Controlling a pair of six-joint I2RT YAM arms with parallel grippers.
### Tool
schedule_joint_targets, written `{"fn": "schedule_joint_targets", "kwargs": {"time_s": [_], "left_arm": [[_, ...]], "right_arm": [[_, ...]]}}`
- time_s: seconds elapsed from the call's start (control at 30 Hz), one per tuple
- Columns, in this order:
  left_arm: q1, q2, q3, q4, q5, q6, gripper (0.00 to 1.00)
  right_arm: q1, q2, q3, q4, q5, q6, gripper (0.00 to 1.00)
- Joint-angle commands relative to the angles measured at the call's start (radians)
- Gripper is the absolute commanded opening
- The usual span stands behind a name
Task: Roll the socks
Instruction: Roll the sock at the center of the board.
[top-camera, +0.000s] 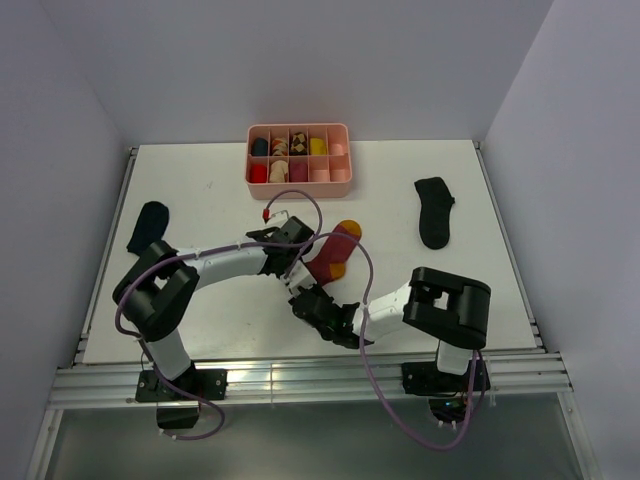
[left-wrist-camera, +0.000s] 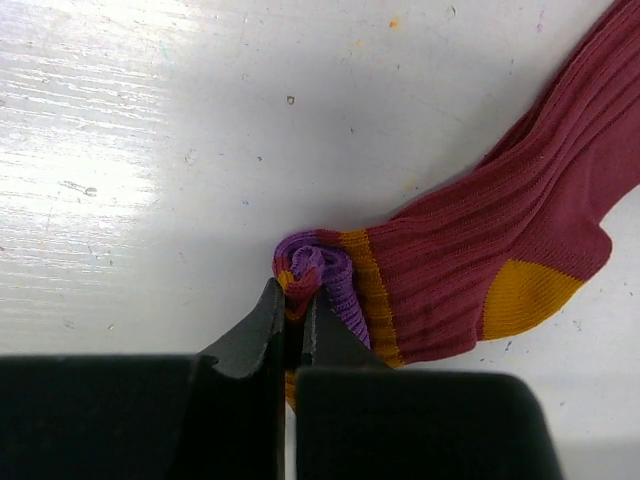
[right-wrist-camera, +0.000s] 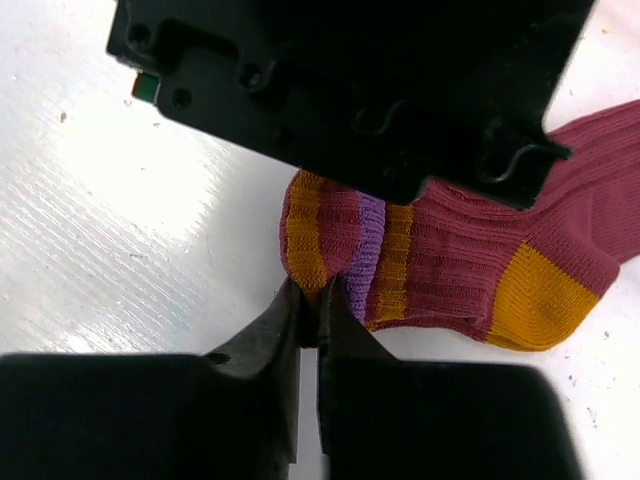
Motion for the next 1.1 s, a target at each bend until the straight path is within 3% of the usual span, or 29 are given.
{"fn": "schedule_joint_targets", "kwargs": {"time_s": [0.0, 0.2, 0.37, 0.67, 0.87, 1.07], "left_arm": [[-0.017, 0.007, -0.019, -0.027, 0.043, 0.000, 0.06], [-0.007, -0.100, -0.073, 0.018, 0.008, -0.066, 0.40], [0.019, -0.234, -0.139, 0.068, -0.034, -0.138, 0.72], [0.035, -0.469, -0.387, 0.300, -0.017, -0.284, 0.72], [0.030, -0.437, -0.481, 0.431, 0.038, -0.281, 0.67], [0.030, -0.380, -0.518, 0.499, 0.048, -0.291, 0.66]], "right_arm": [[0.001, -0.002, -0.018, 0.028, -0.049, 0.055, 0.00], [-0.053, -0.074, -0.093, 0.006, -0.220, 0.205, 0.00], [-0.147, -0.115, -0.188, 0.085, -0.516, 0.297, 0.00], [-0.364, -0.005, -0.308, 0.361, -0.951, 0.584, 0.00], [-0.461, 0.141, -0.298, 0.512, -1.181, 0.741, 0.00], [-0.509, 0.219, -0.267, 0.498, -1.236, 0.795, 0.00]]}}
